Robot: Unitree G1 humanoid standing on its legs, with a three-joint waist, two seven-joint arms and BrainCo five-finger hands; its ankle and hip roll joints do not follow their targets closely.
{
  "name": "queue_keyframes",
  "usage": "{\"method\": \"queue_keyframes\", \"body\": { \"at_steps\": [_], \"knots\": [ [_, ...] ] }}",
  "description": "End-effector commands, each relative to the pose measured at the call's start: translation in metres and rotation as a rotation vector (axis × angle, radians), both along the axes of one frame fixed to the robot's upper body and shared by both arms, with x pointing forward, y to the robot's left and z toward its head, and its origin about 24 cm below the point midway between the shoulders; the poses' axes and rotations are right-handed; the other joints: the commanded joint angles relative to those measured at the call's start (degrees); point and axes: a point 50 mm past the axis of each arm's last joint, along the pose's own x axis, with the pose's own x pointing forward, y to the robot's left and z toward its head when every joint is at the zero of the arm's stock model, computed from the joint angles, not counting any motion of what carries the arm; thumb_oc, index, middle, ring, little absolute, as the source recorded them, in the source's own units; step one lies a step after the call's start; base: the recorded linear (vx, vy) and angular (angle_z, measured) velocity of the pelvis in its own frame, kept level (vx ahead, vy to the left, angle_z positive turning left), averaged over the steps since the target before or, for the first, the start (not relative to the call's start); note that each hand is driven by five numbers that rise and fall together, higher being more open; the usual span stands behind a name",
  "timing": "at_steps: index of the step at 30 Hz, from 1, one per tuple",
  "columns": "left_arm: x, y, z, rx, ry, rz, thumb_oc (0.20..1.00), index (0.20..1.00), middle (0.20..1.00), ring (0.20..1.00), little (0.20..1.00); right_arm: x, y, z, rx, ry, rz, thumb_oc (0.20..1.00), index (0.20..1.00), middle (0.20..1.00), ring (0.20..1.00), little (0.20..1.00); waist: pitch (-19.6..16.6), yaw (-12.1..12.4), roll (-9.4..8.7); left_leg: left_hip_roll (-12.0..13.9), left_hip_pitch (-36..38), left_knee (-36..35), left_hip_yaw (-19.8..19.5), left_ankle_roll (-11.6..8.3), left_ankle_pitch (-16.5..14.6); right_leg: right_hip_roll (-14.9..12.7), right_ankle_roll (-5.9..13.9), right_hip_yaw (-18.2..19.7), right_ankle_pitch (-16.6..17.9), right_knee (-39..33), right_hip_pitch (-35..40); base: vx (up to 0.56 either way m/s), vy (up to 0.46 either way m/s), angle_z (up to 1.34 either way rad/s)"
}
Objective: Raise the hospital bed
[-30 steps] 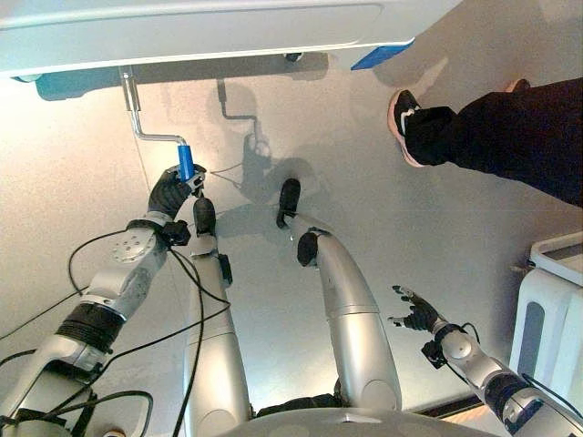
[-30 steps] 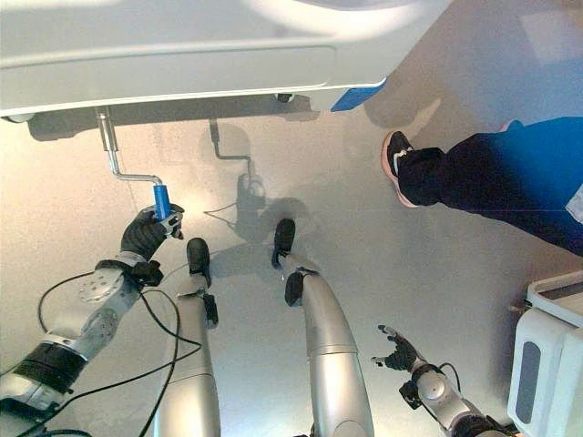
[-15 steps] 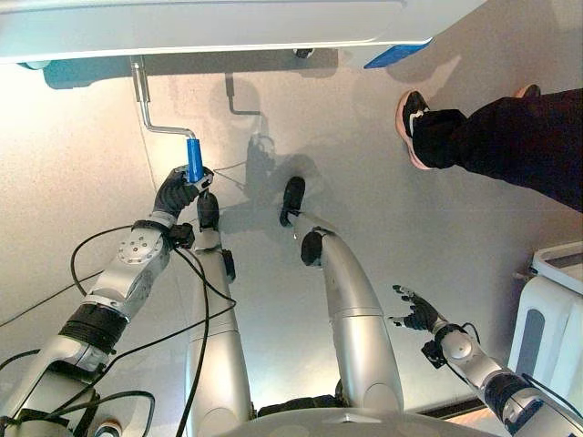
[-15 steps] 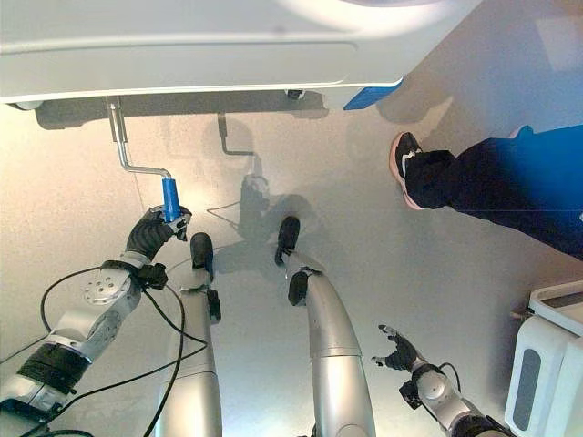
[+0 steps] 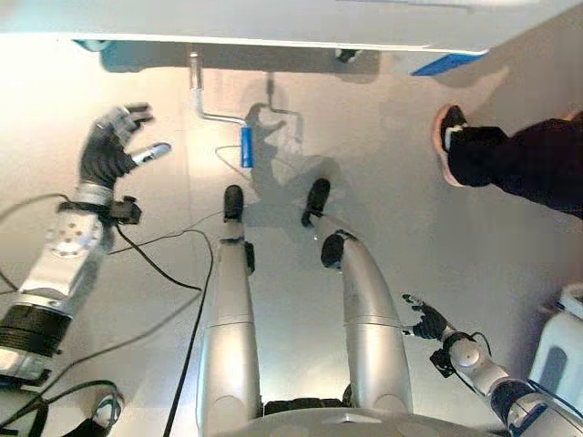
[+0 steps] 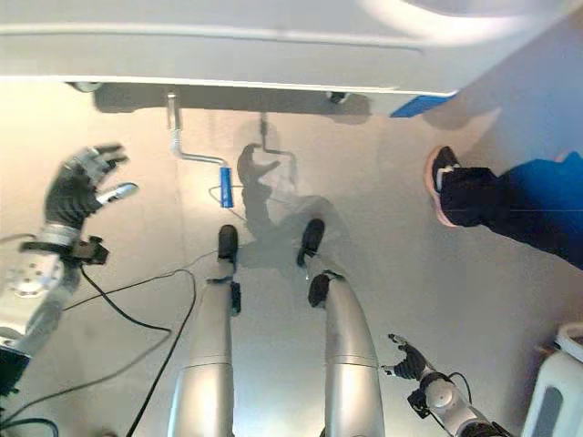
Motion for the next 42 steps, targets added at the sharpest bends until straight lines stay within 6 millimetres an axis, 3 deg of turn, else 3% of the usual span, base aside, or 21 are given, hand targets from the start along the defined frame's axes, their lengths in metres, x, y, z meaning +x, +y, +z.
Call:
{"method": "queue_keyframes", "body": {
  "at_steps": [1, 18, 27, 28, 30, 31, 32, 33, 34, 35, 36, 37, 40, 42],
  "knots": [
    [-0.013, -0.008, 0.000, -0.009, -0.044, -0.046, 1.000, 1.000, 1.000, 1.000, 1.000, -0.034, -0.018, -0.013, -0.042, 0.106, -0.057, 1.000, 1.000, 1.000, 1.000, 1.000, -3.06, -2.42, -0.31, -4.46, -3.52, 3.23, 5.94, 6.31, 0.21, -0.62, 8.79, 7.95, 4.60, -5.38, 0.52, 0.00, -0.003, 0.16],
    [-0.013, -0.010, -0.003, -0.005, -0.043, -0.046, 1.000, 1.000, 1.000, 1.000, 1.000, -0.033, -0.017, -0.013, -0.046, 0.103, -0.058, 1.000, 1.000, 1.000, 1.000, 1.000, -3.06, -2.41, -0.04, -4.56, -3.69, 3.85, 5.99, 6.58, -0.08, -0.68, 8.81, 7.94, 4.18, -4.02, 0.15, 0.00, -0.001, -0.01],
    [-0.015, -0.022, -0.046, -0.054, 0.117, -0.107, 1.000, 1.000, 1.000, 1.000, 1.000, -0.032, -0.016, -0.016, -0.044, 0.123, -0.074, 1.000, 1.000, 1.000, 1.000, 1.000, -4.34, -0.89, 1.97, -4.91, 3.01, 1.11, 5.91, 6.46, 0.11, -1.27, 8.89, 7.50, 2.90, -3.71, 5.85, -0.01, 0.004, 0.02],
    [-0.017, -0.025, -0.065, -0.071, 0.191, -0.122, 1.000, 1.000, 1.000, 1.000, 1.000, -0.031, -0.017, -0.016, -0.045, 0.127, -0.085, 1.000, 1.000, 1.000, 1.000, 1.000, -4.96, -0.40, 2.50, -5.12, 6.08, -0.13, 5.81, 6.57, 0.10, -1.60, 8.98, 7.01, 2.74, -4.05, 8.63, -0.01, -0.008, 0.05],
    [-0.018, -0.026, -0.076, -0.082, 0.234, -0.129, 1.000, 1.000, 1.000, 1.000, 1.000, -0.031, -0.019, -0.016, -0.045, 0.131, -0.095, 1.000, 1.000, 1.000, 1.000, 1.000, -4.71, -0.18, 2.89, -5.23, 8.55, -1.28, 5.71, 6.52, 0.22, -1.75, 9.01, 6.62, 2.58, -4.50, 10.92, -0.05, 0.018, 0.03],
    [-0.020, -0.030, -0.099, -0.099, 0.319, -0.140, 1.000, 1.000, 1.000, 1.000, 1.000, -0.028, -0.020, -0.015, -0.046, 0.129, -0.106, 1.000, 1.000, 1.000, 1.000, 1.000, -5.21, -0.19, 3.21, -5.72, 11.09, -3.26, 5.66, 6.88, 2.19, -2.21, 8.53, 5.84, 4.27, -6.09, 13.55, -0.10, 0.038, 0.09],
    [-0.022, -0.032, -0.114, -0.104, 0.372, -0.142, 1.000, 1.000, 1.000, 1.000, 1.000, -0.027, -0.021, -0.014, -0.049, 0.131, -0.107, 1.000, 1.000, 1.000, 1.000, 1.000, -5.31, -0.10, 3.52, -5.93, 13.26, -4.20, 5.52, 6.87, 2.26, -2.32, 8.58, 5.42, 4.15, -6.70, 15.86, -0.09, 0.029, 0.13],
    [-0.022, -0.032, -0.114, -0.104, 0.372, -0.143, 1.000, 1.000, 1.000, 1.000, 1.000, -0.027, -0.021, -0.014, -0.050, 0.130, -0.108, 1.000, 1.000, 1.000, 1.000, 1.000, -5.18, -0.11, 3.55, -5.94, 13.42, -4.25, 5.50, 6.87, 2.27, -2.32, 8.58, 5.39, 4.16, -6.76, 16.04, 0.00, 0.022, 0.20],
    [-0.027, -0.029, -0.152, -0.155, 0.501, -0.102, 1.000, 1.000, 1.000, 1.000, 1.000, -0.028, -0.022, -0.016, -0.043, 0.147, -0.126, 1.000, 1.000, 1.000, 1.000, 1.000, -6.04, -0.19, 3.94, -5.77, 17.08, -5.29, 5.33, 6.85, 1.88, -2.59, 8.64, 4.91, 3.90, -7.80, 19.62, 0.01, 0.020, 0.13],
    [-0.027, -0.030, -0.152, -0.155, 0.501, -0.103, 1.000, 1.000, 1.000, 1.000, 1.000, -0.028, -0.022, -0.016, -0.043, 0.146, -0.127, 1.000, 1.000, 1.000, 1.000, 1.000, -5.93, -0.18, 3.98, -5.76, 17.21, -5.32, 5.31, 6.85, 1.88, -2.58, 8.64, 4.89, 3.90, -7.84, 19.76, 0.00, 0.021, 0.07],
    [-0.030, -0.030, -0.168, -0.170, 0.556, -0.089, 1.000, 1.000, 1.000, 1.000, 1.000, -0.028, -0.021, -0.017, -0.036, 0.153, -0.135, 1.000, 1.000, 1.000, 1.000, 1.000, -6.34, -0.29, 3.99, -5.65, 18.81, -5.52, 5.28, 6.77, 1.73, -2.64, 8.64, 4.79, 3.80, -8.38, 21.72, 0.03, 0.019, 0.04],
    [-0.038, -0.036, -0.206, -0.179, 0.691, -0.053, 1.000, 1.000, 1.000, 1.000, 1.000, -0.031, -0.021, -0.020, -0.017, 0.173, -0.161, 1.000, 1.000, 1.000, 1.000, 1.000, -7.79, -0.55, 4.05, -5.44, 22.86, -6.55, 5.31, 6.66, 1.15, -2.56, 8.60, 4.42, 3.42, -9.64, 25.68, 0.04, 0.027, 0.04],
    [-0.057, -0.049, -0.254, -0.225, 0.866, -0.005, 1.000, 1.000, 1.000, 1.000, 1.000, -0.040, -0.019, -0.027, 0.008, 0.203, -0.212, 1.000, 1.000, 1.000, 1.000, 1.000, -10.18, -0.75, 4.35, -5.06, 29.38, -8.35, 5.58, 6.50, 0.41, -2.38, 8.53, 4.06, 3.09, -11.94, 32.07, 0.03, 0.019, 0.01],
    [-0.062, -0.051, -0.264, -0.220, 0.909, 0.006, 1.000, 1.000, 1.000, 1.000, 1.000, -0.042, -0.018, -0.029, 0.019, 0.210, -0.223, 1.000, 1.000, 1.000, 1.000, 1.000, -11.12, -1.02, 4.20, -5.04, 31.25, -9.34, 5.45, 6.41, 0.56, -2.25, 8.51, 4.05, 3.33, -13.35, 34.12, 0.01, 0.002, 0.02]
  ]
}}
